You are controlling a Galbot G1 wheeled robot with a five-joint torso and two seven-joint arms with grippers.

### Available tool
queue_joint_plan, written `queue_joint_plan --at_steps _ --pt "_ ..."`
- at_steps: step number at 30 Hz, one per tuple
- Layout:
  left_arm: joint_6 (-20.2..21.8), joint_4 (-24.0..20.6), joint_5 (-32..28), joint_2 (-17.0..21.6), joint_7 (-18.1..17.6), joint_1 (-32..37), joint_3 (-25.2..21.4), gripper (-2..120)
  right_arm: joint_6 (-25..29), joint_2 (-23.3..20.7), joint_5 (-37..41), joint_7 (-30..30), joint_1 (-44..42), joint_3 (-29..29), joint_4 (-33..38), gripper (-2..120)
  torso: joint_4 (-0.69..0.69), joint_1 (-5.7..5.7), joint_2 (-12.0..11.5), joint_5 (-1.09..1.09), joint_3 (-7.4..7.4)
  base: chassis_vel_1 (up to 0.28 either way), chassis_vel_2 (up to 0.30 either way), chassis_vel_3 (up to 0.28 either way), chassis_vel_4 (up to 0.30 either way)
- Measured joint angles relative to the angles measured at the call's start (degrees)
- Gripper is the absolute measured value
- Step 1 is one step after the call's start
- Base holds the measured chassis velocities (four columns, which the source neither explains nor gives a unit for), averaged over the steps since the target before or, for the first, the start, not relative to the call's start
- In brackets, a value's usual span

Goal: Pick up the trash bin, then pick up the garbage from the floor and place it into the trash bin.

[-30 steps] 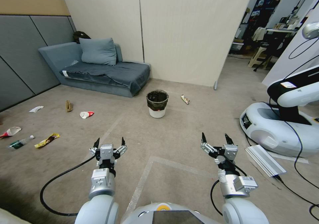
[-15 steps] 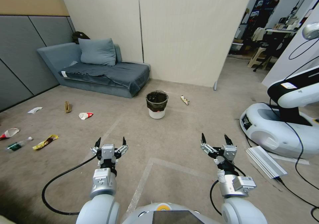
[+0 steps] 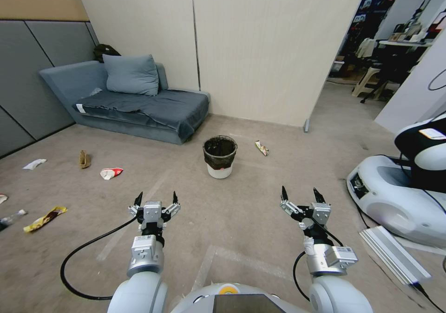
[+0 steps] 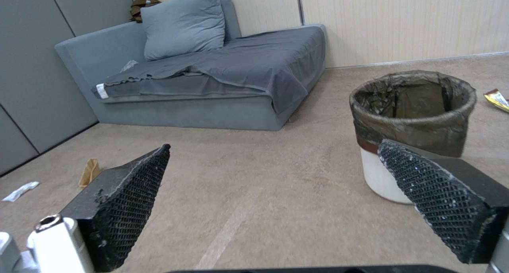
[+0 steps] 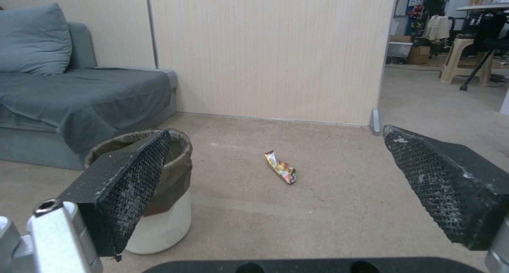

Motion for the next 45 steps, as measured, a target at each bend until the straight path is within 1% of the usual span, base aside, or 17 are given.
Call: queue_joint_plan --at_steps 6,9,20,21,24,28,45 --pt "0.00 0.01 0.00 0.07 0.08 0.15 -0.01 100 0.04 -0.02 -0.01 -0.01 -0.09 -0.11 -0.41 100 0.00 0.00 0.00 -0.03 0.00 -0.157 0.176 0.179 -0.168" --pt "0.00 0.01 0.00 0.13 0.10 0.19 -0.03 100 0.04 -0.02 -0.01 0.00 -0.11 -0.21 -0.46 100 -0.01 0.00 0.00 -0.01 0.00 -0.150 0.139 0.134 -0.147" --pt "0.00 0.02 0.01 0.23 0.12 0.33 0.03 100 0.05 -0.03 -0.04 0.07 -0.25 -0.21 -0.65 100 0.00 0.00 0.00 -0.02 0.00 -0.125 0.117 0.117 -0.119" --pt "0.00 0.01 0.04 0.23 0.13 0.32 0.06 100 0.05 -0.03 -0.04 0.07 -0.25 -0.21 -0.68 100 0.00 0.00 0.00 0.01 0.00 -0.127 0.131 0.139 -0.120" --pt "0.00 0.02 0.09 0.21 0.19 0.24 0.17 100 0.06 -0.03 -0.04 0.07 -0.24 -0.20 -0.74 100 0.00 0.00 0.00 -0.03 0.00 -0.126 0.132 0.124 -0.128" --pt "0.00 0.04 0.24 0.13 0.47 0.05 0.34 100 0.06 -0.03 -0.03 0.08 -0.22 -0.19 -0.84 100 0.00 0.00 0.00 0.00 0.00 -0.131 0.126 0.124 -0.122" --pt "-0.12 0.07 0.38 0.04 0.62 -0.09 0.91 100 0.43 -0.03 -0.28 -0.01 -0.12 0.17 -0.79 100 0.00 -0.01 0.00 -0.01 0.00 -0.114 0.108 0.116 -0.111"
